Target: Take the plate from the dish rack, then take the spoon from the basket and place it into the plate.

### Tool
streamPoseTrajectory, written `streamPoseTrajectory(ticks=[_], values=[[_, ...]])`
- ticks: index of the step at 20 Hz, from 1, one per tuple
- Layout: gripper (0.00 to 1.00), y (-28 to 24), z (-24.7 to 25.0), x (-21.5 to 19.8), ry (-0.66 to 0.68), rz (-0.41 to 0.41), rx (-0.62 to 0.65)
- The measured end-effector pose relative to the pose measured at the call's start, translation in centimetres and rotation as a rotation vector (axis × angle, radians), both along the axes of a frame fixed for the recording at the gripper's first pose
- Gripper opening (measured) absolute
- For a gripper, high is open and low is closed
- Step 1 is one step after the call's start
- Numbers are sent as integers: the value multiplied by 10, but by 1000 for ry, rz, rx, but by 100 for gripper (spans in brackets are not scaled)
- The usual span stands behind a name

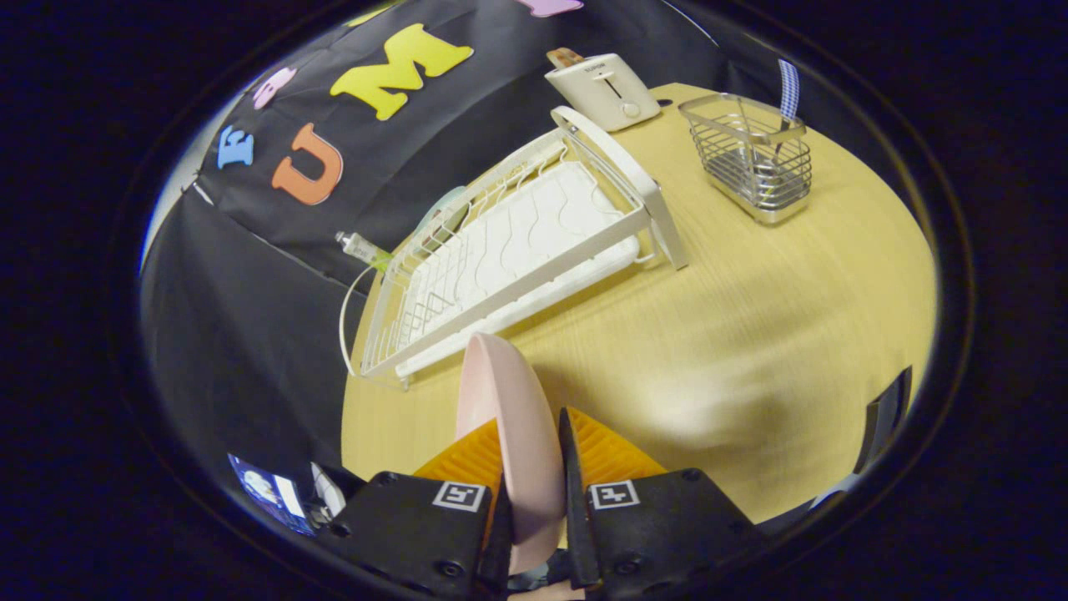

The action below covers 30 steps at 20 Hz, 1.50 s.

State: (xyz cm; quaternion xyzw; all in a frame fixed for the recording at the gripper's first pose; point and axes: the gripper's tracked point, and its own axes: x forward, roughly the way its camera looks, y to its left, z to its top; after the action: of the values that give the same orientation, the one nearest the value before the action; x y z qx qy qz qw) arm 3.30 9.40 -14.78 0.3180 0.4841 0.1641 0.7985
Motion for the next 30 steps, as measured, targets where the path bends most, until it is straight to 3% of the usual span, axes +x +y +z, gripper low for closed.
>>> streamPoseTrajectory(ticks=[3, 10, 13, 17, 24, 28, 30], values=[[37, -7, -4, 7, -2, -20, 54], [55, -23, 3, 11, -99, -17, -6], [74, -33, 13, 8, -187, -7, -69], [90, -57, 33, 3, -343, -13, -218], [96, -128, 70, 11, -692, -125, -531], [98, -182, 76, 24, -772, -206, -661], [98, -203, 77, 32, -777, -241, -656]])
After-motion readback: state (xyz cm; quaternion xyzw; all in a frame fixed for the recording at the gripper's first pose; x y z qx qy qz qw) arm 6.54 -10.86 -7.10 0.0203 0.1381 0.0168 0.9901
